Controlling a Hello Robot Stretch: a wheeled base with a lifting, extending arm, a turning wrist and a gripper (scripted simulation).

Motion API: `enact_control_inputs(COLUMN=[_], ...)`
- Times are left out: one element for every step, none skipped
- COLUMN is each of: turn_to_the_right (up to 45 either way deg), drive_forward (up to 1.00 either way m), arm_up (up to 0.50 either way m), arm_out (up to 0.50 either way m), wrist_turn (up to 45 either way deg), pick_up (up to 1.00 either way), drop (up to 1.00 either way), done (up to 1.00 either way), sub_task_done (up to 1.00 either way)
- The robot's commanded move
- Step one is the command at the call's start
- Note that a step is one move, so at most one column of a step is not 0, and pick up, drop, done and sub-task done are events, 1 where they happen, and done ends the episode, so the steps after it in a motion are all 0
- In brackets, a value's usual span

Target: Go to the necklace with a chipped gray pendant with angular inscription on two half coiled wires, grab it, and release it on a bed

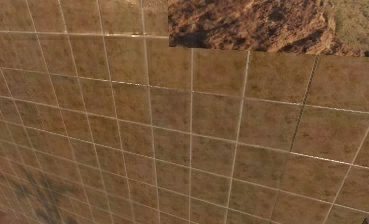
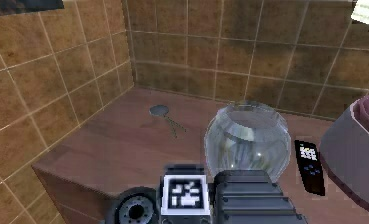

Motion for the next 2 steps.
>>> enact_control_inputs(turn_to_the_right=[0.0, 0.0], drive_forward=[0.00, 0.00], arm_up=[0.00, 0.00], arm_out=[0.28, 0.00], wrist_turn=[0.0, 45.0], pick_up=[0.00, 0.00], drop=[0.00, 0.00], done=[0.00, 0.00], sub_task_done=[0.00, 0.00])
